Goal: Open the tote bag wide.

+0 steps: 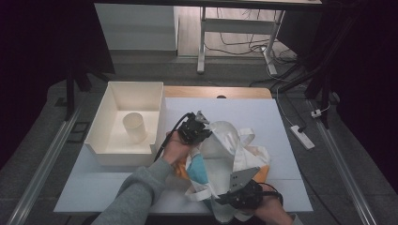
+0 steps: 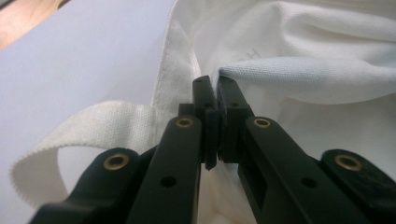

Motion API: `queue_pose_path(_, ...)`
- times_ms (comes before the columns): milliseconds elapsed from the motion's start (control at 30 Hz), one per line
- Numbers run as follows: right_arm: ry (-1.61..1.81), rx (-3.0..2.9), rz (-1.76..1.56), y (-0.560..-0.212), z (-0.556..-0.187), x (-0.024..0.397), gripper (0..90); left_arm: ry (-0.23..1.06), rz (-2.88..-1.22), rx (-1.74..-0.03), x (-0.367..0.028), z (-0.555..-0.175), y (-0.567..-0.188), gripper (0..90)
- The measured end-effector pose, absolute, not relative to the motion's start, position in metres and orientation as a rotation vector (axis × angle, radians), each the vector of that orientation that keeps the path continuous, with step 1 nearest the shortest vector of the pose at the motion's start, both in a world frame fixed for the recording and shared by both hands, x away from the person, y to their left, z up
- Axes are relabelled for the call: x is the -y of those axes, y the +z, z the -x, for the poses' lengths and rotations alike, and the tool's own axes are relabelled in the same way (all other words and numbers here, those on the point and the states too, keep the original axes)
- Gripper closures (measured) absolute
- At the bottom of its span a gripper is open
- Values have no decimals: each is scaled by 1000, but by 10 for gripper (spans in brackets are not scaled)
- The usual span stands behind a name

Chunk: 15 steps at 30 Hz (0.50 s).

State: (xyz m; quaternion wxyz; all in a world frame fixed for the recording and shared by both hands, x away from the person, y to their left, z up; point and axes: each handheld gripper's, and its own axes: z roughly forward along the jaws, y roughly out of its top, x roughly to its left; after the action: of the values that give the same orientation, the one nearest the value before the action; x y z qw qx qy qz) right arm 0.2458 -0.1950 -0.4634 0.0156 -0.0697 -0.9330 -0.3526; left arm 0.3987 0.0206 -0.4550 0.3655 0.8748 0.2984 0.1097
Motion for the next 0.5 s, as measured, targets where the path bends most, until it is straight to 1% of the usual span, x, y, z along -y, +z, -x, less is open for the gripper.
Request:
queue_pose_path(367, -1110, 2865, 217, -471, -250, 199, 888, 246, -2243, -765, -21, -399, -460, 870)
queue_pose_path(500, -1122, 2863, 215, -471, -251, 199, 861, 246, -2242, -748, -21, -397, -460, 864)
